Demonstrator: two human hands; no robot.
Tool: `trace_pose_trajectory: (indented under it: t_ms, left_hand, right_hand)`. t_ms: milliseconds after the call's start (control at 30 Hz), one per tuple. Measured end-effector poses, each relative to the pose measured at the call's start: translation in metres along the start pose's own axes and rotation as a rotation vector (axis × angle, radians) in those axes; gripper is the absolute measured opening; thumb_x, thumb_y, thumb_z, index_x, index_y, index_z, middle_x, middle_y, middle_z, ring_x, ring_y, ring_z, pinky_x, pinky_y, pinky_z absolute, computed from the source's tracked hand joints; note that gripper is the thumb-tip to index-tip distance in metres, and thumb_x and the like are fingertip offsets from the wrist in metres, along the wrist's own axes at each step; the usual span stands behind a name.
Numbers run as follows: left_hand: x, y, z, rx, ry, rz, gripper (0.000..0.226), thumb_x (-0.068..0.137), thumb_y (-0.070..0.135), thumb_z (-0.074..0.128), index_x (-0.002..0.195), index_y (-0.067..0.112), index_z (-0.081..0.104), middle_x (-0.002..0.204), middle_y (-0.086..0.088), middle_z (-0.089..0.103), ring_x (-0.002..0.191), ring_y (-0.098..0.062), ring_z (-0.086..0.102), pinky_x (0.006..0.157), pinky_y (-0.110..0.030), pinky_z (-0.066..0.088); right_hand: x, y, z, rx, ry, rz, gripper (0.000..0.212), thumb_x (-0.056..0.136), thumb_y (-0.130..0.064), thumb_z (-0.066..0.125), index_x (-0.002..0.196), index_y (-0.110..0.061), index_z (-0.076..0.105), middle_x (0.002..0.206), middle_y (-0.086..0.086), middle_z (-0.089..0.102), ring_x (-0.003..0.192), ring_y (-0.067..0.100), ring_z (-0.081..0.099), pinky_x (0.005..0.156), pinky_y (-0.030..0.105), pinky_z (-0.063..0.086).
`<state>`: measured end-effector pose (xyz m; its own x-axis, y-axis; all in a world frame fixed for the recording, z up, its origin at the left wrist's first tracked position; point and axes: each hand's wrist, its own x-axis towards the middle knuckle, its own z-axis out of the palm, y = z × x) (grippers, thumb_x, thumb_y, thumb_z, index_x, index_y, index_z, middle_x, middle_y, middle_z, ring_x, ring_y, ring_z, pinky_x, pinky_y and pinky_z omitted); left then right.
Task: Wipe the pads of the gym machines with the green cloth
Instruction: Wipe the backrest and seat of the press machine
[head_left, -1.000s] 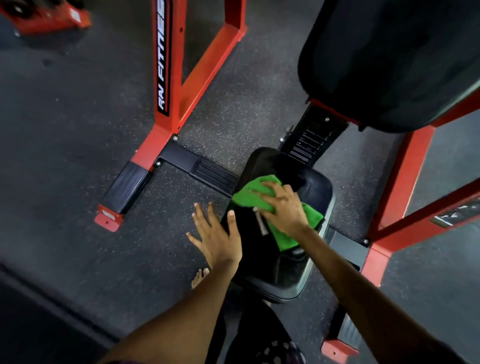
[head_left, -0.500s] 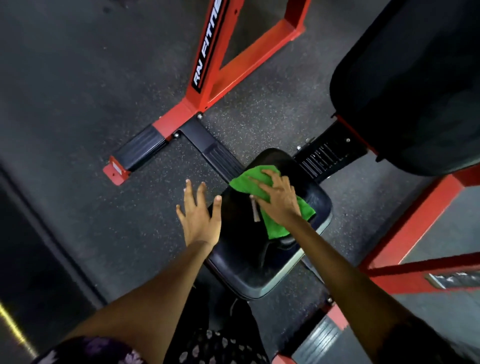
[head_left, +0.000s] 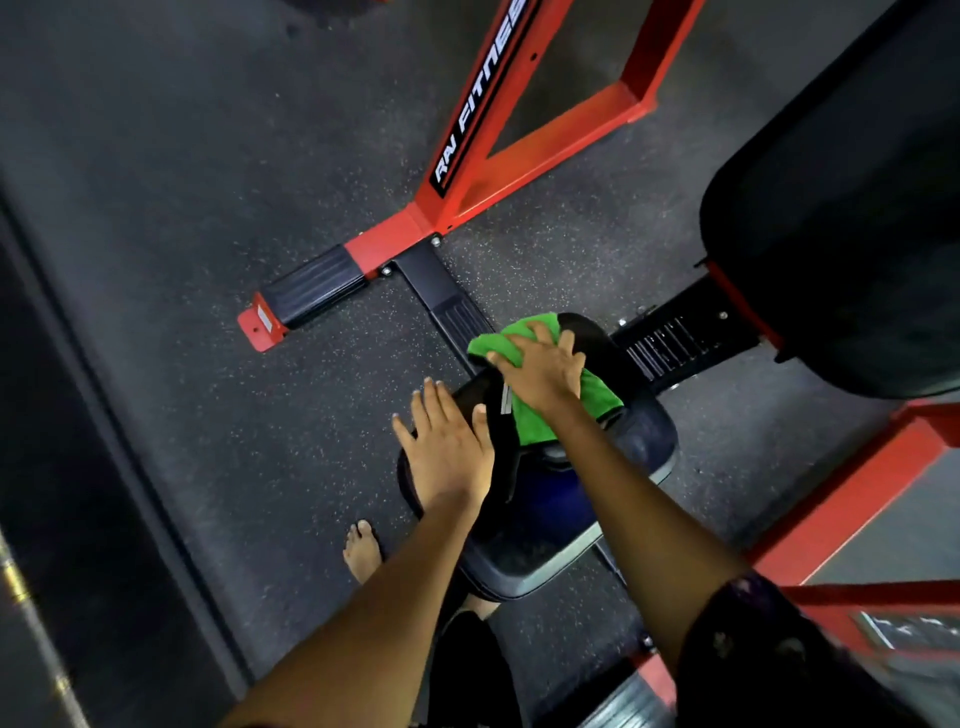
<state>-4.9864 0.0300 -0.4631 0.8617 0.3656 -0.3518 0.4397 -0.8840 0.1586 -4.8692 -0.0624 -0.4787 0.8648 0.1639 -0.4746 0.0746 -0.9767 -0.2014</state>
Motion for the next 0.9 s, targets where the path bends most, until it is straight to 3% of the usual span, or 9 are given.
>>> trace_pose_trajectory:
  t_ms: [67,167,333,567,733,900]
  left_hand:
    - [0.003,-0.003,0.004,-0.018,0.033,-0.009,0.084,0.087,0.056,-0.006,0.149,0.003,0.009,0.158,-0.010,0.010,0.146,-0.024,0.009,0.115,-0.052,0.001]
    - [0.003,-0.003,0.007,-0.012,0.079,0.000,0.087,0.088,0.063,0.005,0.149,0.002,0.010,0.158,-0.012,0.008,0.146,-0.024,0.008,0.113,-0.053,-0.005]
    - [0.006,-0.004,0.008,0.017,0.061,0.013,0.089,0.085,0.067,0.003,0.150,0.007,0.006,0.159,-0.010,0.002,0.147,-0.023,0.004,0.112,-0.054,-0.010]
    - [0.008,-0.004,0.012,0.027,0.080,0.008,0.090,0.085,0.069,0.021,0.148,0.005,0.020,0.156,-0.012,0.018,0.144,-0.027,0.021,0.112,-0.054,0.000]
    - [0.009,-0.005,0.014,0.045,0.083,0.023,0.090,0.085,0.073,0.019,0.148,0.009,0.022,0.156,-0.012,0.021,0.142,-0.028,0.024,0.112,-0.057,0.008]
    - [0.010,-0.004,0.015,0.041,0.087,0.016,0.087,0.083,0.071,0.027,0.145,0.011,0.031,0.154,-0.013,0.026,0.140,-0.031,0.030,0.111,-0.058,0.016]
  right_hand:
    - [-0.006,-0.013,0.000,-0.022,-0.030,-0.178,0.055,0.092,-0.061,0.037,0.135,-0.029,0.049,0.149,-0.007,0.032,0.130,0.029,0.026,0.102,0.045,0.027]
    - [-0.007,-0.007,-0.001,-0.040,-0.076,-0.390,0.054,0.094,-0.058,0.036,0.135,-0.026,0.050,0.148,-0.008,0.035,0.131,0.026,0.026,0.104,0.045,0.025]
    - [0.034,0.013,-0.009,0.001,-0.079,-0.148,0.054,0.094,-0.058,0.038,0.132,-0.023,0.054,0.144,0.000,0.039,0.130,0.029,0.028,0.103,0.044,0.027]
    - [0.009,-0.014,-0.003,-0.068,-0.130,-0.480,0.051,0.094,-0.057,0.039,0.132,-0.025,0.053,0.139,-0.003,0.045,0.129,0.026,0.030,0.102,0.041,0.026]
    - [0.051,0.026,-0.014,-0.054,-0.071,-0.132,0.057,0.092,-0.059,0.040,0.134,-0.023,0.052,0.143,0.002,0.041,0.130,0.028,0.030,0.099,0.040,0.030]
    - [0.013,-0.013,0.003,-0.119,-0.059,-0.394,0.055,0.090,-0.063,0.041,0.130,-0.029,0.054,0.139,-0.002,0.044,0.125,0.026,0.032,0.097,0.040,0.027]
